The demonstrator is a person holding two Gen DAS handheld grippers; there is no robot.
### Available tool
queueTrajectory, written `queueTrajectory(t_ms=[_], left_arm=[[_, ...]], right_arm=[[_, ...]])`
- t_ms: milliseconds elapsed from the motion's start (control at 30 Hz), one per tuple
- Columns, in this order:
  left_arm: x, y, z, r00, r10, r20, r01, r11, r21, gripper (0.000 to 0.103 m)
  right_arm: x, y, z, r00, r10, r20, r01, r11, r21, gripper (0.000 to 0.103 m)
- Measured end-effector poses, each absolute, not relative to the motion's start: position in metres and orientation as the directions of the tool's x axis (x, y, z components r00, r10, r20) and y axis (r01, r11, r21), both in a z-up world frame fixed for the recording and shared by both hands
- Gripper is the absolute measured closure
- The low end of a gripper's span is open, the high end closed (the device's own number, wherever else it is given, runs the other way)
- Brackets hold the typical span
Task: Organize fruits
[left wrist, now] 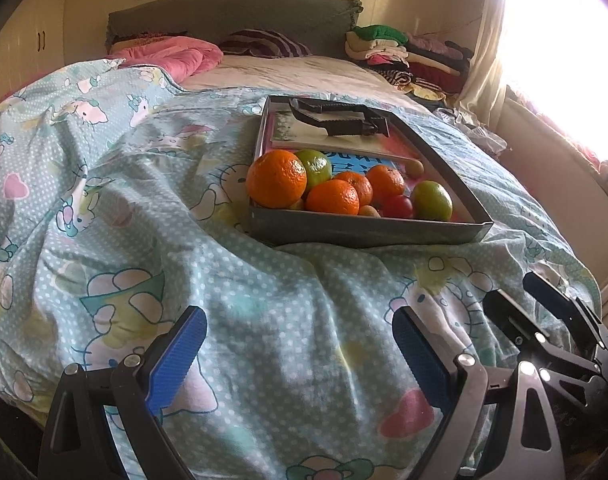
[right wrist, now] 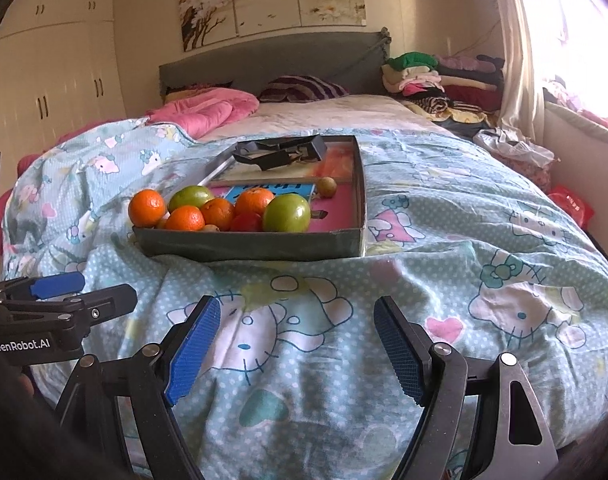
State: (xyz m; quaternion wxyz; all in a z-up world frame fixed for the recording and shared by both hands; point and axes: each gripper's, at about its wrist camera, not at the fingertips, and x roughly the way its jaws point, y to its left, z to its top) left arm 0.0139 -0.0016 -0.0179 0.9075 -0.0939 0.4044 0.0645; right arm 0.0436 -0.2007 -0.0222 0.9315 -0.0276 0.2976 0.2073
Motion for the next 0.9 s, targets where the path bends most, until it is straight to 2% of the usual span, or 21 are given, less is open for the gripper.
queueTrajectory(t_ms=[900], left_arm=[[0.0159,-0.0004,-0.0193,0.662,0.047,-0.748,-0.195,0.975,-0.112,0.009]], right_arm=[[0.0453,-0.1978,-0.0251,0.728,0.363,-0.581,-0.408,0.911,0.057,0.023]])
